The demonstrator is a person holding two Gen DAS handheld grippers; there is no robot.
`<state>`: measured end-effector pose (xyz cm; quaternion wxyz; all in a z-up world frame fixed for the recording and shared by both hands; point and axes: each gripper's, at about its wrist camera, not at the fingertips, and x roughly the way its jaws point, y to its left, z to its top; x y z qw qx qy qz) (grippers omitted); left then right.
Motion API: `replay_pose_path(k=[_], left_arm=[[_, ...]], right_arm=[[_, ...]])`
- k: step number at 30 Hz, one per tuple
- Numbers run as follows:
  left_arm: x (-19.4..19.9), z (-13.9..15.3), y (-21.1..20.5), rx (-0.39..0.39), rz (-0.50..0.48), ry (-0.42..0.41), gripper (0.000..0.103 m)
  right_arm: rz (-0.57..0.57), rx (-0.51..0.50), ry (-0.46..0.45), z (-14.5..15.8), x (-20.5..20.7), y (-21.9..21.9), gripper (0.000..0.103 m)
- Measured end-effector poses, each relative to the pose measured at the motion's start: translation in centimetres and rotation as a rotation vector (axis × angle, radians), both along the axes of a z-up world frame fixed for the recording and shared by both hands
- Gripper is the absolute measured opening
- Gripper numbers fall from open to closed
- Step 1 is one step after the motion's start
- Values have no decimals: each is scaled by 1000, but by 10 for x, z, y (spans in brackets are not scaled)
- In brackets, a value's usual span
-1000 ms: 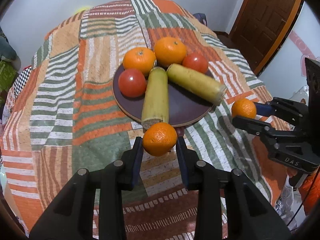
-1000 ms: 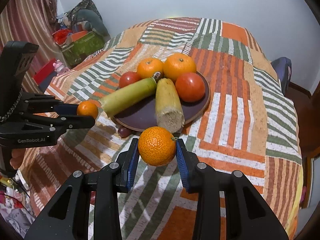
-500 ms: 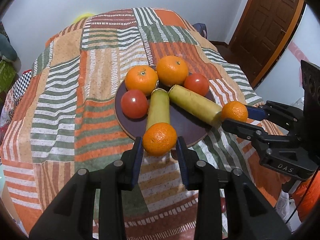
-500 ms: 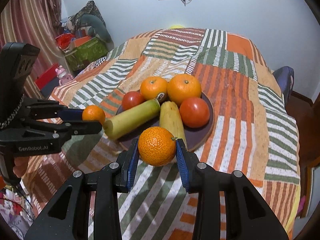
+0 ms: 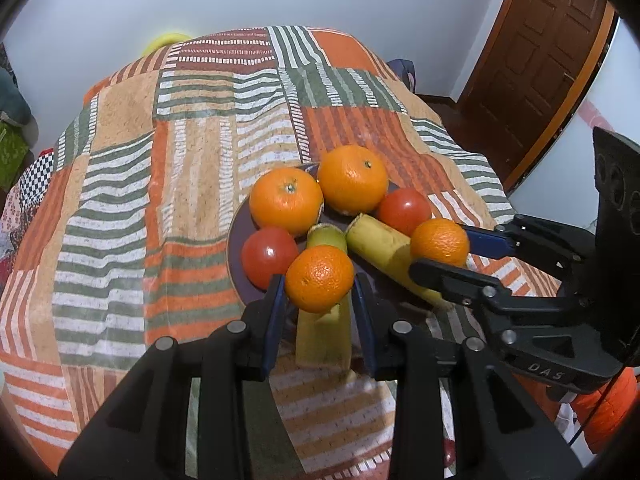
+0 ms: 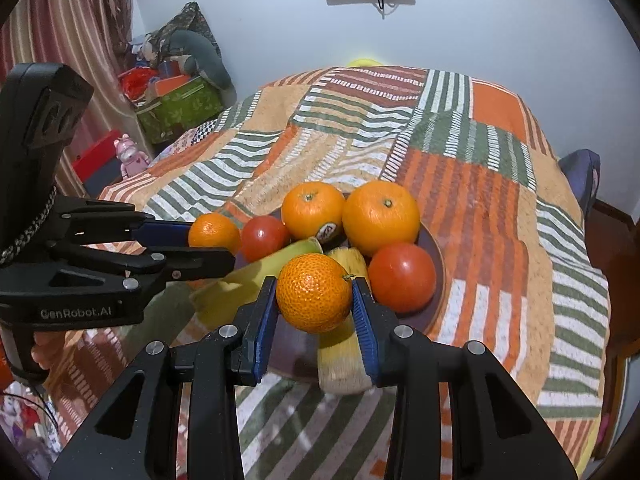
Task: Organize fruits
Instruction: 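Carry both mandarins over the plate beside the oranges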
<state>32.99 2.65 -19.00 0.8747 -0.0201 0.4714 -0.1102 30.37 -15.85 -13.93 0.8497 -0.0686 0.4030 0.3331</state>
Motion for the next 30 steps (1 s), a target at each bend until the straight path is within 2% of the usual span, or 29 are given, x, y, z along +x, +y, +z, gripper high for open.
replay_pose_path(k=[5,14,30], left_arm=[[12,-3,2,9,1,-12,33],[35,-14,14,-35,27,9,33],[47,-23,12,-35,36,5,33]], right_arm=[[12,-10,-7,-3,13,10,33],[26,-29,-1,-12,41,26,33],[47,-18,23,-24,50,26,34]])
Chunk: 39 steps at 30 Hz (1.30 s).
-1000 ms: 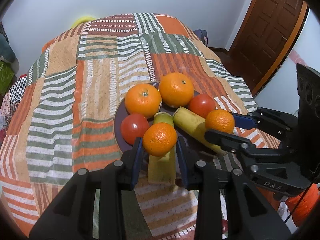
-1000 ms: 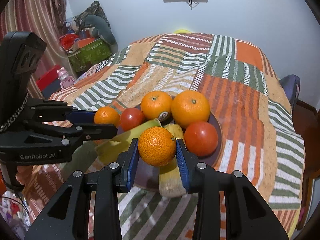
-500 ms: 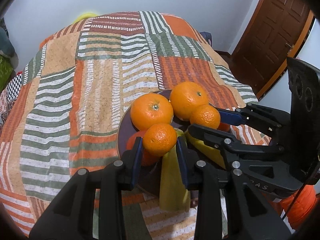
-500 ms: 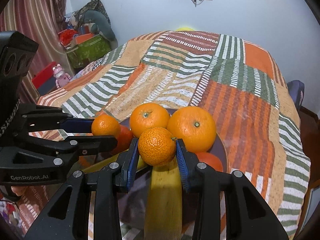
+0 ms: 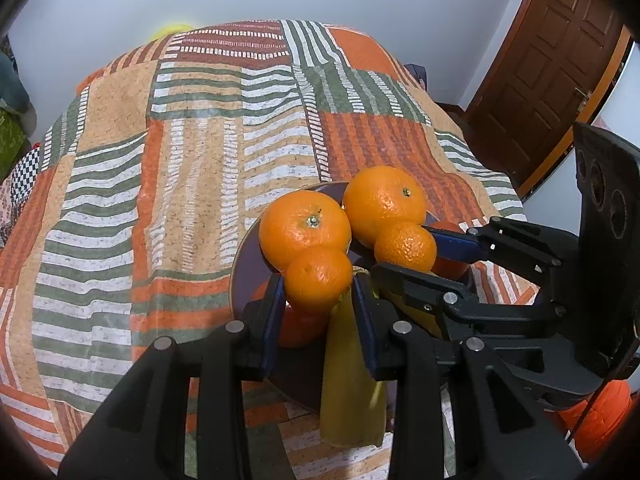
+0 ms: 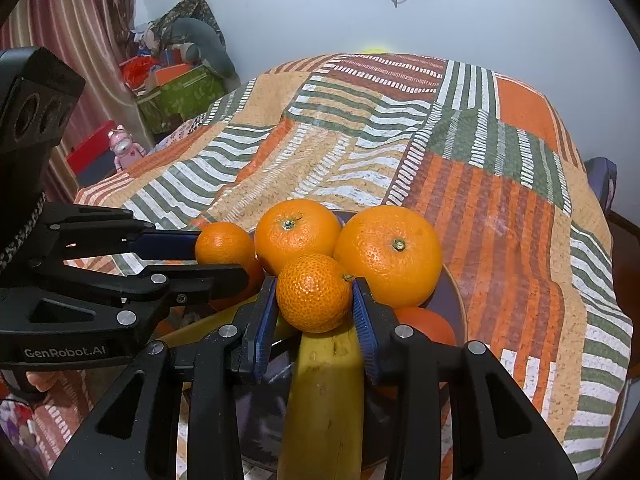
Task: Organize fruits
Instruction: 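Carry both mandarins over the plate beside the oranges, then lower both mandarins onto the plate and open both tools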
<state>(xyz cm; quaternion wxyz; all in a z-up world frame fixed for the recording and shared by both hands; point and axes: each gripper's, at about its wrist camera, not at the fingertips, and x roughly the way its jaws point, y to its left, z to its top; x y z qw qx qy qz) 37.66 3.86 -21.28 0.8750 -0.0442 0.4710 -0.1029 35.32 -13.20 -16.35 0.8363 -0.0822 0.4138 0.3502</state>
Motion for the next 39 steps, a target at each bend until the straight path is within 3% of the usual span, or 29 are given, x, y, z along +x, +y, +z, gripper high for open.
replay_pose_path(k=[15,33,39], left_arm=[[-14,3,0,26,-7,11,33],[-80,55,-7,57,-4,-49,38],[-107,67,-4,65,17,-73,55]], right_arm=[[-31,25,16,9,-7,-13,43],[-32,18,-58,55,-61,-23,43],[-6,1,-64,53,-87,-20,50]])
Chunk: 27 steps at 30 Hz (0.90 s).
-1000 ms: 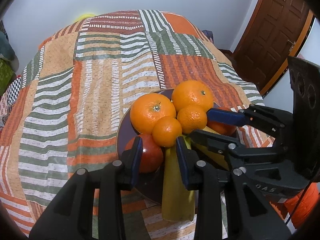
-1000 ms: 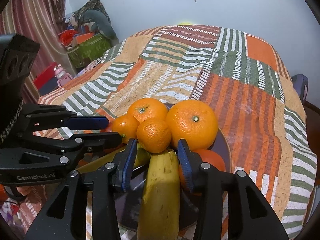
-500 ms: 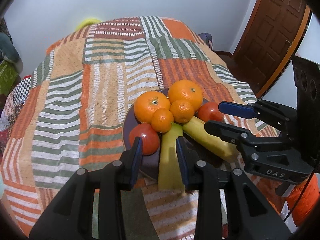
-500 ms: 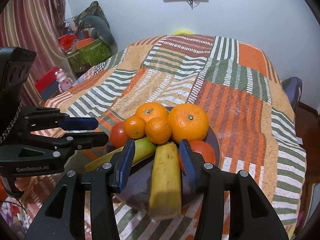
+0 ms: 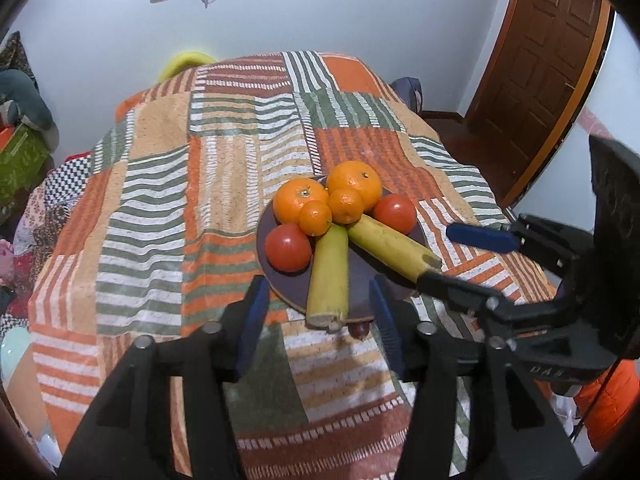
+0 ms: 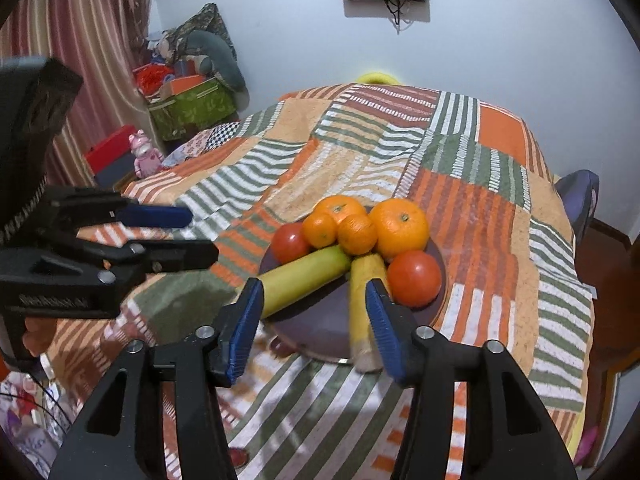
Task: Organize fruits
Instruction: 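Lower both mandarins onto the plate and open both tools, then close the right tool on a dark red plum while the left tool grasps another plum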
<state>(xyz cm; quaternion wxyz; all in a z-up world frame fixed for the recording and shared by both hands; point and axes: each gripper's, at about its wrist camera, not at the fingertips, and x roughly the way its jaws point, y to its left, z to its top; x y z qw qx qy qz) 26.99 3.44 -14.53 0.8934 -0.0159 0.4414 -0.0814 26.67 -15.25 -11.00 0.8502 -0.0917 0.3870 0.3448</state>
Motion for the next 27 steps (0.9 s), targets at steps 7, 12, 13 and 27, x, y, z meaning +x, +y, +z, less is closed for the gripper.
replay_pose_path(k=[7,12,13,27], left_arm=[[-15,-6,8,20,5,15,56],[-15,-17,16,1,12,44,56],[-14,-20,18,-1,13,47,56],[-4,-44,34,-43,41,90,56]], right_arm=[[38,-40,89,-32,-17,12,50],[49,-71,158,-58,-15,22,50],[45,-71,177,-63,-12,24,50],[46,-111,226,-86,-7,41,37]])
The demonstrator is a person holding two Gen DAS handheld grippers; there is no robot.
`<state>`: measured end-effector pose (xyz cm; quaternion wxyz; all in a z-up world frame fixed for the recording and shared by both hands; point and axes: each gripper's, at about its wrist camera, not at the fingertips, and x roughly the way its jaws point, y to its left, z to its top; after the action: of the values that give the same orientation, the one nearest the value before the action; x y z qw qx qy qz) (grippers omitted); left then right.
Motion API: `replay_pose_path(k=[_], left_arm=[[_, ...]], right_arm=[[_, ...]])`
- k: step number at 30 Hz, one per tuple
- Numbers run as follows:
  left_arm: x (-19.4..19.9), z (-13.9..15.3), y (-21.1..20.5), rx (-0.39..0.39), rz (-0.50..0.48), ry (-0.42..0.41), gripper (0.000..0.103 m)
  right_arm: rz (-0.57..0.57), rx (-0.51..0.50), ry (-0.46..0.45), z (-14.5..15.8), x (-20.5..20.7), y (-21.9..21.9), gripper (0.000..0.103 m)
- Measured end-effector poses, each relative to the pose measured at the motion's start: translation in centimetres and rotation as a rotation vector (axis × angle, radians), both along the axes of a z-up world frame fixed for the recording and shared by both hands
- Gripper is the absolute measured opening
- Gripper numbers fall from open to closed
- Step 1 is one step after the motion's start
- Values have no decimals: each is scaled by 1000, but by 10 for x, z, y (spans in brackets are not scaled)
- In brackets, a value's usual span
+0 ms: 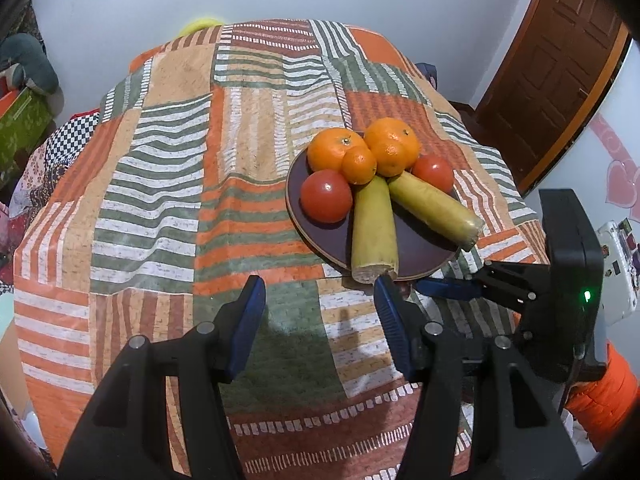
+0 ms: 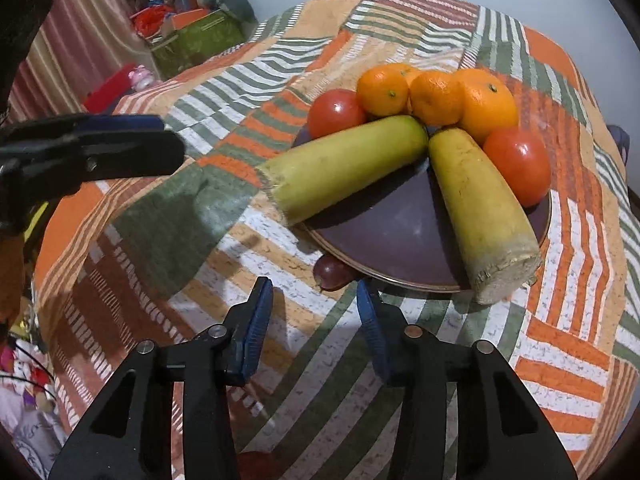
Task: Organize fruits
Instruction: 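Close the right tool on a dark red plum while the left tool grasps another plum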
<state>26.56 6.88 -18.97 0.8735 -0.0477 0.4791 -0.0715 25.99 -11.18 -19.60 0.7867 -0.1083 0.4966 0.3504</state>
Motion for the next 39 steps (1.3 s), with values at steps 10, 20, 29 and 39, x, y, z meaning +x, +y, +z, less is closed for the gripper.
replay_pose_path(k=[10,20,29,39], left_arm=[[-4,-4,-4,27,-18,-6,56],[-15,-3,-12,19,-54,13,56],[-39,3,-51,51,-151,14,56],[-58,-9,-89,4,-245,98,56]], right_arm=[[-40,-4,2,-5,8,3,22],[-27,39,8,6,-4,-12,21],[-104,58,-49,38,-24,-55,21],[-178,73,-111,67,-46,-105,21]])
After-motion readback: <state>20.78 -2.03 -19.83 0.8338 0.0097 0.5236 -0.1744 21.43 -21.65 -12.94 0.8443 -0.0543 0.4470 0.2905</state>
